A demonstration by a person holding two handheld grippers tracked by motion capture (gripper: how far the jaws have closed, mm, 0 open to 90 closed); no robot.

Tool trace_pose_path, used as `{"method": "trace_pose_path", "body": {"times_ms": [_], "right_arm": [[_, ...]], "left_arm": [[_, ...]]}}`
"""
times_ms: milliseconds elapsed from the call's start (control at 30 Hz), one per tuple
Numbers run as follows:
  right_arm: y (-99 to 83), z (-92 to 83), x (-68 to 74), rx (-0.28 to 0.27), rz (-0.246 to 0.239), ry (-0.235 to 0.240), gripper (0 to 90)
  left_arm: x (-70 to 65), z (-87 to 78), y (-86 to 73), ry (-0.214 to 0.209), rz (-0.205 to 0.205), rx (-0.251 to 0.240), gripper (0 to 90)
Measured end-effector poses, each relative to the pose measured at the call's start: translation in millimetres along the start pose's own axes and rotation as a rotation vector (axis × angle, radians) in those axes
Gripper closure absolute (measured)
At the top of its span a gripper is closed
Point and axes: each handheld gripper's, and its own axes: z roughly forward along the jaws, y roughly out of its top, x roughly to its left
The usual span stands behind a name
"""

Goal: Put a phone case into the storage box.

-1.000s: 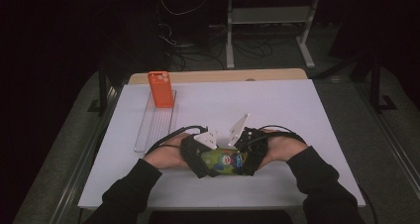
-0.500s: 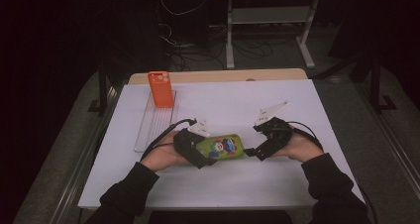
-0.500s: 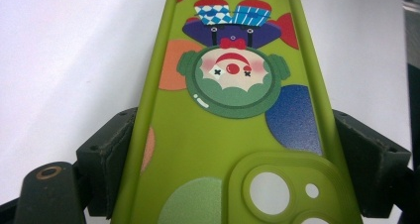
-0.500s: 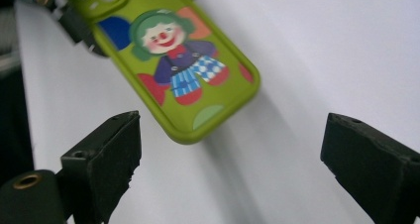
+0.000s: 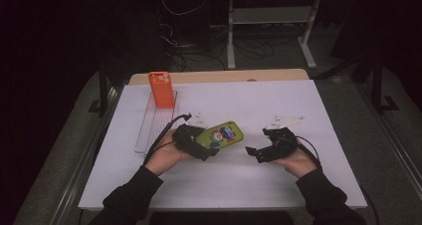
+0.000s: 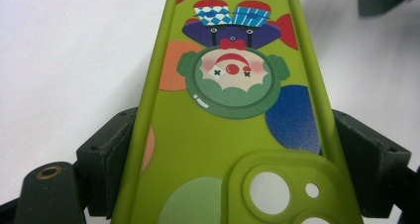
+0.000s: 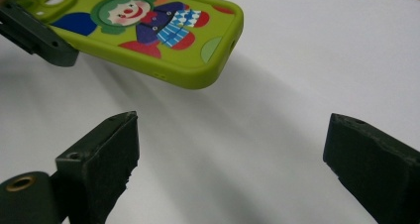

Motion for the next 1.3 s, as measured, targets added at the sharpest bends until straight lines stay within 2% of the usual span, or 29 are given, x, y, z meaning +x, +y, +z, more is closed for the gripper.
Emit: {"method": "trace_pose_path", "body": {"times_ms": [67,233,267,367,433,567,733,833,933,967,1100,1167,1200,1267,1300], "right_arm": [[-1.8,5.1,3.7,-0.012,-0.009,-0.011,6.3],[-2.6,14.9,10.4,-0.017,-0.038,-0.038,6.6],[-3.2,16.7,12.2,-0.01,-0.063,-0.048,6.6],[-3.7,18.9,16.2,0.004,-0.09,-0.058,6.6],[-3.6,19.9,18.7,-0.005,-0.101,-0.072,6.7],[-3.5,19.5,19.3,-0.01,-0.171,-0.112,6.7],[-4.3,19.1,24.3,-0.025,-0.222,-0.139,6.7],[-3.7,17.7,27.0,-0.034,-0.278,-0.165,6.6],[-3.2,17.0,31.9,-0.041,-0.346,-0.212,6.5],[-3.2,17.1,32.8,-0.047,-0.363,-0.221,6.5],[-4.1,17.6,38.0,-0.052,-0.446,-0.255,7.0],[-4.3,18.0,41.0,-0.05,-0.495,-0.277,6.9],[-4.9,18.3,43.1,-0.051,-0.502,-0.285,7.0],[-4.9,18.3,45.3,-0.047,-0.583,-0.315,7.5],[-5.4,18.6,47.3,-0.054,-0.606,-0.329,8.1]], "left_arm": [[2.1,-1.8,0.9,0.002,0.019,0.02,14.9],[1.8,-1.5,0.5,0.002,0.01,0.01,14.8],[1.8,-1.5,0.4,0.0,0.007,0.009,14.8],[1.9,-1.2,0.2,-0.002,0.008,0.01,14.8],[1.7,-0.9,0.2,-0.005,0.009,0.009,14.8],[2.3,-1.1,0.3,-0.007,0.006,0.005,14.8],[1.7,-1.3,0.2,-0.015,0.008,0.005,14.8],[1.3,-1.4,0.1,-0.016,0.008,0.004,14.8],[0.9,-1.0,-0.1,-0.016,0.0,-0.003,14.9],[-0.2,0.0,-0.3,-0.015,-0.014,-0.017,14.8],[1.0,0.0,-0.2,-0.019,0.008,-0.015,14.9],[0.9,-0.1,-0.3,-0.021,0.007,-0.014,14.8],[0.6,0.0,-0.3,-0.021,0.001,-0.019,14.9],[0.7,-0.5,-0.3,-0.021,-0.001,-0.018,14.9],[0.2,0.0,-0.5,-0.02,-0.01,-0.026,14.9]]}}
